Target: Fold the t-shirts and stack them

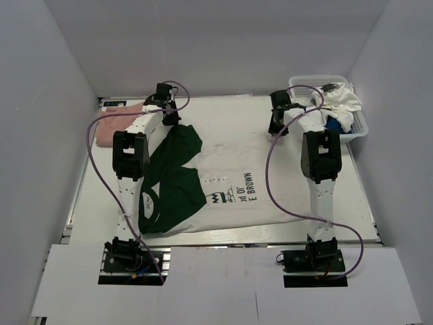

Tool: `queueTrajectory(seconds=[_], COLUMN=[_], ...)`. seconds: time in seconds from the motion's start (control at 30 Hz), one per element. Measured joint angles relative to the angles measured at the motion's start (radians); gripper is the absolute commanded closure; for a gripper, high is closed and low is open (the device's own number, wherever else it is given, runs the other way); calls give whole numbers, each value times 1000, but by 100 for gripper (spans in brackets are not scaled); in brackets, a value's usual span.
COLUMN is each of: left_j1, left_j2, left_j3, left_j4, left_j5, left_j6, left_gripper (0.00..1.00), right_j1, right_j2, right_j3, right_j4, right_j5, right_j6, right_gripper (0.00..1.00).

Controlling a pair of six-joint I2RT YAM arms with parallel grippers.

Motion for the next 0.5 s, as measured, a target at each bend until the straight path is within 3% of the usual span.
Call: queueTrajectory(seconds=[0.1,0.17,0.3,0.5], left_j1=[0,0,0,-8], left_j2=[-23,-45,-86,-183], left_j3=[-7,-16,-32,-103], left_j4=[0,0,3,7], left_j5=[4,5,8,16], left_j6=[5,8,11,23], left_gripper=[100,100,100,100], right_j1=[0,1,1,2], right_j2=[-6,-32,-108,-150], right_j3=[-14,-58,-173,-189], right_j4=[7,29,41,48], right_j5=[0,1,7,23], right_j6=[5,8,9,-2], right_gripper=[81,99,100,100])
